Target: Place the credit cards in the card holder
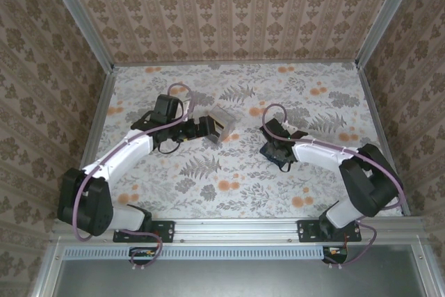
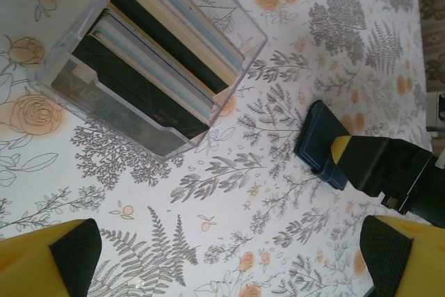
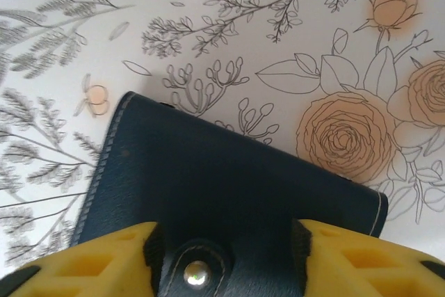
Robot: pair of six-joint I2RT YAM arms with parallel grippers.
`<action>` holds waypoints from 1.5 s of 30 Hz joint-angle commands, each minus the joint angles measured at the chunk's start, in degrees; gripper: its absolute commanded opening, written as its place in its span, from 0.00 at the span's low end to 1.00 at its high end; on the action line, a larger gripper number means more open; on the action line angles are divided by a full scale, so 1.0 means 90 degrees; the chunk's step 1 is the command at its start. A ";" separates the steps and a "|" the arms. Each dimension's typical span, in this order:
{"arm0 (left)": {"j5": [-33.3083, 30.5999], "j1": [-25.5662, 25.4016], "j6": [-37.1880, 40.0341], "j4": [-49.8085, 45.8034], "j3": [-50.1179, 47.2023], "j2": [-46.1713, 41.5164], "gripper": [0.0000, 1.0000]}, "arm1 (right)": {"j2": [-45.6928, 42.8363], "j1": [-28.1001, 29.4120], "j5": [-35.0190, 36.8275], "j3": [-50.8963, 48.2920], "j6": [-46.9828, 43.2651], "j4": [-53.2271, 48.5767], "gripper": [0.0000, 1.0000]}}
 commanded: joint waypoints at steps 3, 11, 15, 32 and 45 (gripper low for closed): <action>-0.0207 -0.0033 0.0103 -0.0149 0.0107 0.0113 0.99 | 0.0452 0.0002 -0.0792 0.0245 -0.0963 0.0125 0.48; -0.0623 -0.0581 0.0296 -0.0220 -0.0464 -0.0044 0.99 | -0.0133 0.0914 -0.0892 0.0258 -0.3608 -0.0779 0.34; -0.0960 -0.0858 0.0658 0.0201 -0.0924 -0.0282 0.98 | -0.0888 0.1306 -0.0914 -0.0312 -0.3850 -0.0140 0.40; 0.0028 -0.1781 0.0412 0.1595 -0.1004 0.0837 0.77 | -0.1438 -0.0472 -0.2861 -0.1278 -0.1418 0.0745 0.44; 0.0447 -0.1623 0.0147 0.2011 -0.1247 0.0768 0.79 | -0.0421 -0.0915 -0.4174 -0.1361 -0.1890 0.2099 0.28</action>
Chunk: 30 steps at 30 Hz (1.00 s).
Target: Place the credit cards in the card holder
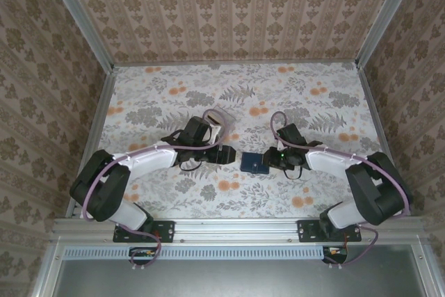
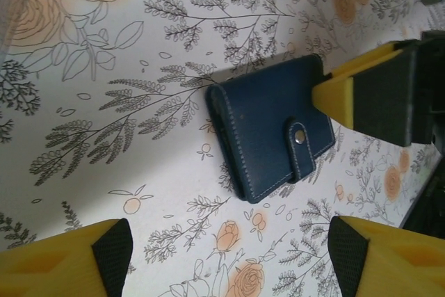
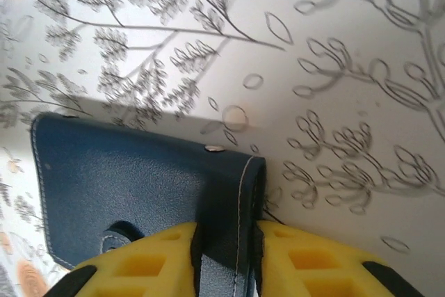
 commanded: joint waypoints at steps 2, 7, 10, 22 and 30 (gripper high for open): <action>0.0355 0.0261 -0.0112 0.0029 -0.0209 -0.0286 0.79 | 0.0243 -0.0059 -0.0711 -0.0086 -0.0160 0.0695 0.22; 0.0649 0.0847 -0.0064 -0.0157 -0.0446 -0.0881 0.76 | 0.0114 -0.0087 -0.1541 0.0011 -0.0727 0.0944 0.01; 0.0739 0.1085 0.0328 -0.0710 -0.0302 -0.1312 0.76 | -0.0115 -0.0086 -0.2094 0.0185 -0.1301 0.0812 0.00; 0.1838 0.0868 0.3650 -0.1732 0.0089 -0.2580 0.94 | -0.1666 0.0188 -0.3217 0.0467 -0.4772 0.0647 0.00; 0.1295 0.0110 0.6143 -0.1932 0.0046 -0.2730 0.99 | -0.1541 0.1135 -0.2699 0.1418 -0.7274 -0.1468 0.00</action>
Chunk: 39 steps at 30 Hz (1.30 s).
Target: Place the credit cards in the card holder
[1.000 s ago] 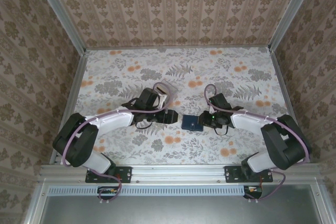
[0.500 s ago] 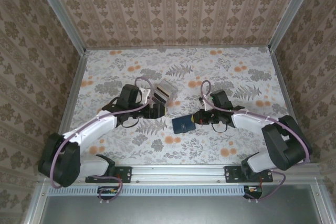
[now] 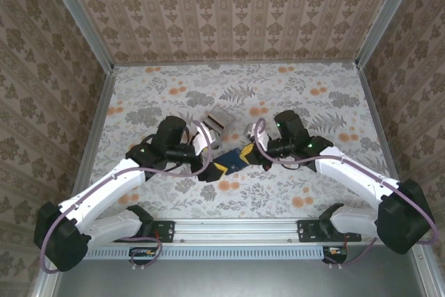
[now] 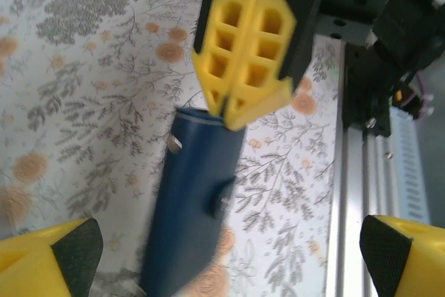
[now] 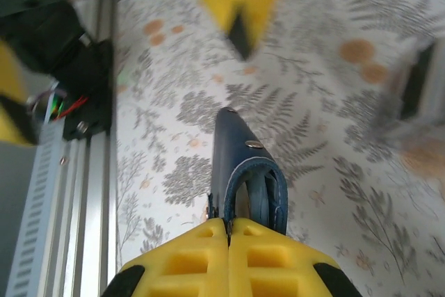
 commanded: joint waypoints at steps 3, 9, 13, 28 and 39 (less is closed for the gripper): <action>0.0507 0.0240 0.1648 -0.0118 -0.0221 0.0314 0.86 | -0.0184 0.0179 -0.0080 0.0019 -0.1459 -0.0580 0.00; 0.1188 0.0203 0.2115 -0.0751 0.0027 0.0832 0.82 | -0.0286 0.0479 -0.0208 0.0129 -0.2109 -0.0999 0.00; 0.1438 -0.0064 0.2168 -0.1264 0.0385 0.1214 0.70 | -0.0223 0.0606 -0.0021 0.0176 -0.2027 -0.0688 0.00; 0.1458 0.0156 0.1948 -0.1255 0.0799 0.1727 0.16 | -0.0281 0.0590 0.0219 -0.0043 -0.1126 0.0563 0.00; 0.1752 0.0189 0.1960 -0.1156 0.0847 0.1682 0.00 | -0.0058 0.0580 0.0195 0.0072 -0.1061 0.0588 0.00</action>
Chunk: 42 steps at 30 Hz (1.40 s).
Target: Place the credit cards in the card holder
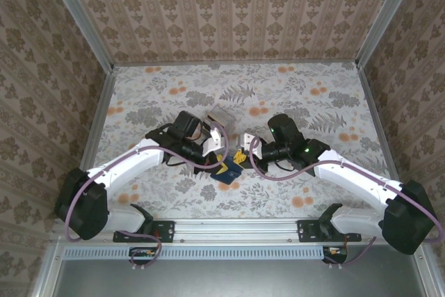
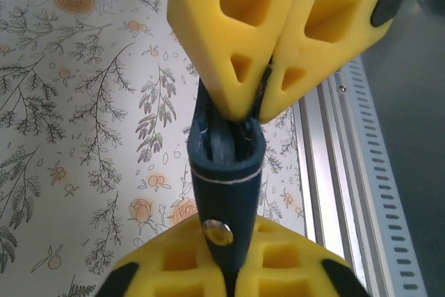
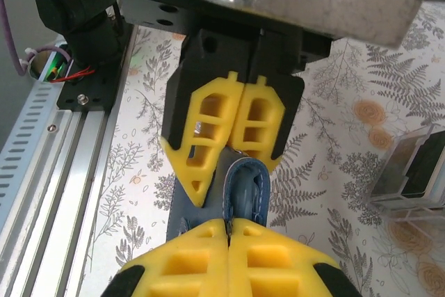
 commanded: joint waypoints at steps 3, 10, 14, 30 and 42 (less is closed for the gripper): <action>0.0139 0.0130 -0.0207 0.0318 0.0032 -0.0326 0.00 | -0.0001 0.0008 0.0450 -0.0107 0.0530 0.0589 0.14; -0.1084 0.0541 -0.2682 0.2013 -0.0349 -0.0565 0.00 | -0.0276 -0.0010 0.2318 -0.0453 0.2584 0.1066 0.56; -0.1970 0.0530 -0.3857 0.1947 -0.0066 -0.0505 0.00 | 0.0233 -0.0162 0.3689 0.0062 0.4722 0.0329 0.51; -0.2208 0.0501 -0.6188 0.1544 0.0453 -0.0132 0.00 | 0.1641 -0.0089 0.1562 0.1060 0.6174 0.0583 0.48; -0.1854 0.0470 -0.6792 0.2101 0.0467 0.0231 0.00 | 0.2178 -0.0016 0.3141 0.1663 0.6457 -0.0127 0.48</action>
